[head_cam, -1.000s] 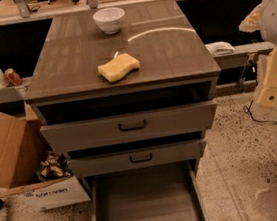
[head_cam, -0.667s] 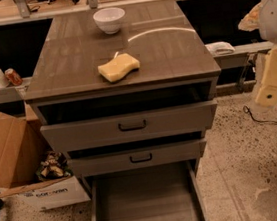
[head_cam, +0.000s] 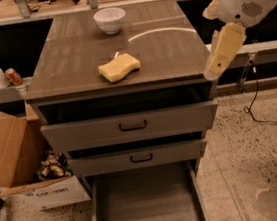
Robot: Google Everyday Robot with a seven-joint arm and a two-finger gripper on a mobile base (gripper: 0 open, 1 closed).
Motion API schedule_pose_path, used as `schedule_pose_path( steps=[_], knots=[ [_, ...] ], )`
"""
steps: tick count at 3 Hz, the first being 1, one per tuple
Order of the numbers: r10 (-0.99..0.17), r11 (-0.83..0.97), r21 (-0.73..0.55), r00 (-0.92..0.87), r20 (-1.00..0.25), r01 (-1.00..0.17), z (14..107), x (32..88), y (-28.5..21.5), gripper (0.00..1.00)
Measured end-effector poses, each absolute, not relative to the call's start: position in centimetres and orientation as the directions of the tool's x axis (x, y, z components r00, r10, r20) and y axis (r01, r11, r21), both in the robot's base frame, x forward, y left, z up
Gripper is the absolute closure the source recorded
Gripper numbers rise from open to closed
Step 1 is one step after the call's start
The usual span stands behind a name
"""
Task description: Place sponge into bottom drawer
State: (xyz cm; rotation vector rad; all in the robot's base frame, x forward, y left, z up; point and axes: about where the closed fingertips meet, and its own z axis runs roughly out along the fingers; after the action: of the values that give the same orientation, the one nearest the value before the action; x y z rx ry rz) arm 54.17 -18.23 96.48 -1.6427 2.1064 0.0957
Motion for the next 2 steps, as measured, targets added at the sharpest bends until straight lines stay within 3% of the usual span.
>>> schedule_pose_path(
  steps=[2],
  knots=[
    [-0.775,0.241,-0.128,-0.111,-0.622,-0.962,93.1,66.9,-10.7,0.00]
  ],
)
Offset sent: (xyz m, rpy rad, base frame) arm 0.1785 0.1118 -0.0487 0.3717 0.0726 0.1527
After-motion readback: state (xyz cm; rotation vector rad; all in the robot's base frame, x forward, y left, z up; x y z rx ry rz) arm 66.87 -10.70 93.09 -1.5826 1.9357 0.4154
